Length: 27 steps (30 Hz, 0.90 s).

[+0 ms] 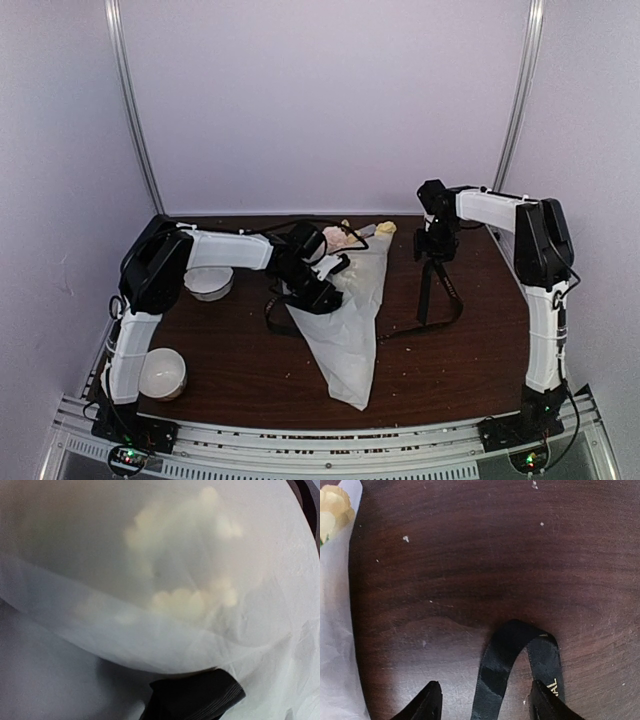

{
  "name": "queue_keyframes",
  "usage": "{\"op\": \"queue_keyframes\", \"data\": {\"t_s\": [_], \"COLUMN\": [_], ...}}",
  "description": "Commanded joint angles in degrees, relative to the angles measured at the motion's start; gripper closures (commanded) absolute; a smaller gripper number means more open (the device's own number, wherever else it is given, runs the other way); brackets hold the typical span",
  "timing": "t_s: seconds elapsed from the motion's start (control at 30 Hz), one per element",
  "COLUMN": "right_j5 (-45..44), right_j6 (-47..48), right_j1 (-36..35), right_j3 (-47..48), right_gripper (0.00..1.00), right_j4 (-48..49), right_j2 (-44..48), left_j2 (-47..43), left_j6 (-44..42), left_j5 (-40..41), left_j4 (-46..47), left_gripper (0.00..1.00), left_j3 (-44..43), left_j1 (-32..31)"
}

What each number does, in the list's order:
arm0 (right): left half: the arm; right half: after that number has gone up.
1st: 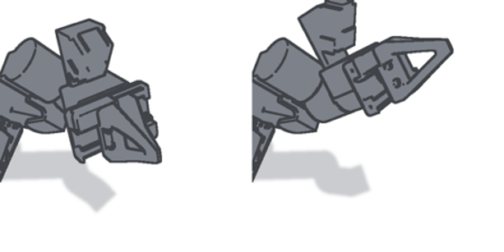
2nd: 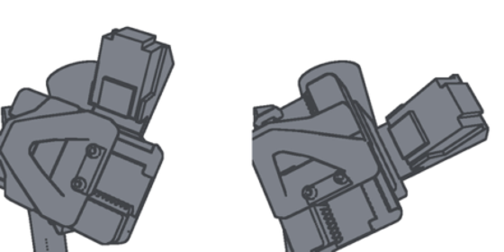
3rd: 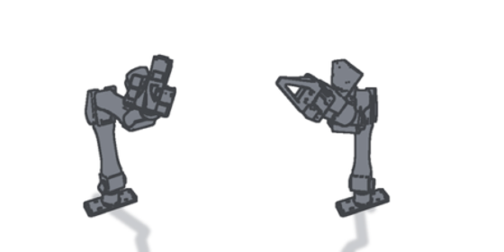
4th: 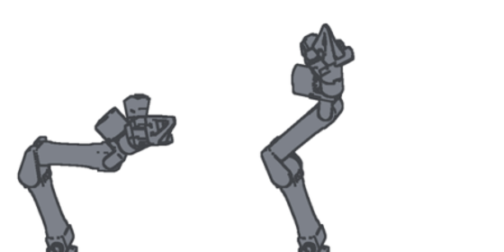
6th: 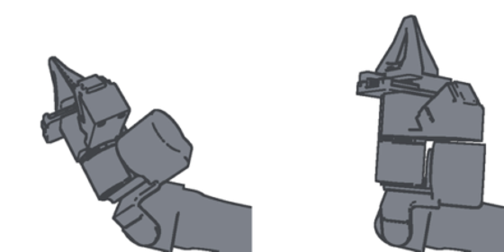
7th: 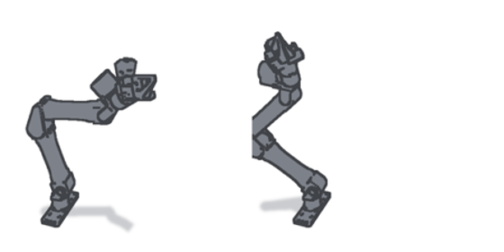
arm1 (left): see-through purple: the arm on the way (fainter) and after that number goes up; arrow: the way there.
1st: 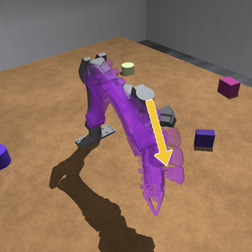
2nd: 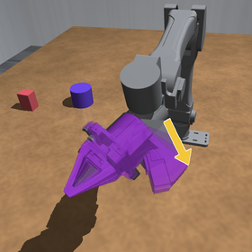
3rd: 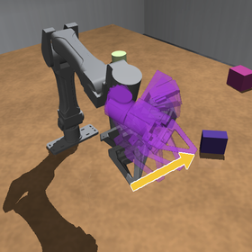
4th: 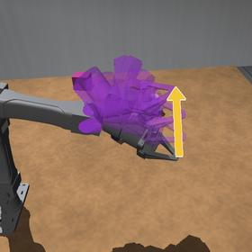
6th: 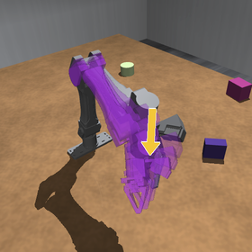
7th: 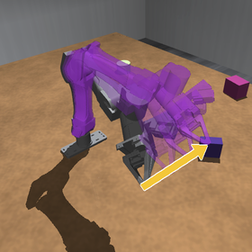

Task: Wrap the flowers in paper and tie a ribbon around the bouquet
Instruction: Pick up the right side of the ribbon from the center of the board.

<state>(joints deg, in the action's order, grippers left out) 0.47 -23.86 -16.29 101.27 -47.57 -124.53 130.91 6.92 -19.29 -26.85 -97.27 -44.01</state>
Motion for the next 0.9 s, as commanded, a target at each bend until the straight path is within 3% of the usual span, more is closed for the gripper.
{"op": "queue_keyframes", "data": {"t_s": [0.0,0.17,0.4,0.57,0.73,0.77,0.83,0.87], "right_j5": [2.7,3.9,0.7,-3.4,-2.0,-2.2,-2.9,-2.8], "right_j6": [1.0,2.3,8.4,5.7,6.1,6.7,7.0,6.9], "right_j1": [1.2,2.3,2.3,2.1,1.1,0.6,0.0,0.0], "right_j3": [5.4,9.1,23.1,29.0,28.0,28.4,28.0,27.0], "right_gripper": [0.40,0.40,0.43,0.47,0.70,0.77,1.00,1.00], "right_j4": [-5.8,-10.1,-22.5,-27.5,-26.9,-27.3,-27.3,-26.7], "right_j2": [-2.9,-5.2,-13.4,-17.2,-16.8,-16.9,-16.7,-16.1], "left_j2": [-1.5,-1.4,-1.4,-1.4,-1.5,-1.5,-1.5,-1.5], "left_j6": [-1.4,-1.9,-2.9,-3.1,-3.0,-3.0,-3.0,-3.0], "left_j5": [-1.2,-1.7,-1.5,-1.5,-2.0,-2.1,-2.1,-2.1], "left_j4": [-0.5,-0.5,-0.5,-0.2,0.5,0.6,0.7,0.7], "left_gripper": [1.00,1.00,1.00,1.00,1.00,1.00,1.00,1.00], "left_j3": [0.4,0.2,0.4,0.2,0.5,0.6,0.7,0.7], "left_j1": [0.8,0.7,0.9,1.1,1.5,1.5,1.7,1.9]}}
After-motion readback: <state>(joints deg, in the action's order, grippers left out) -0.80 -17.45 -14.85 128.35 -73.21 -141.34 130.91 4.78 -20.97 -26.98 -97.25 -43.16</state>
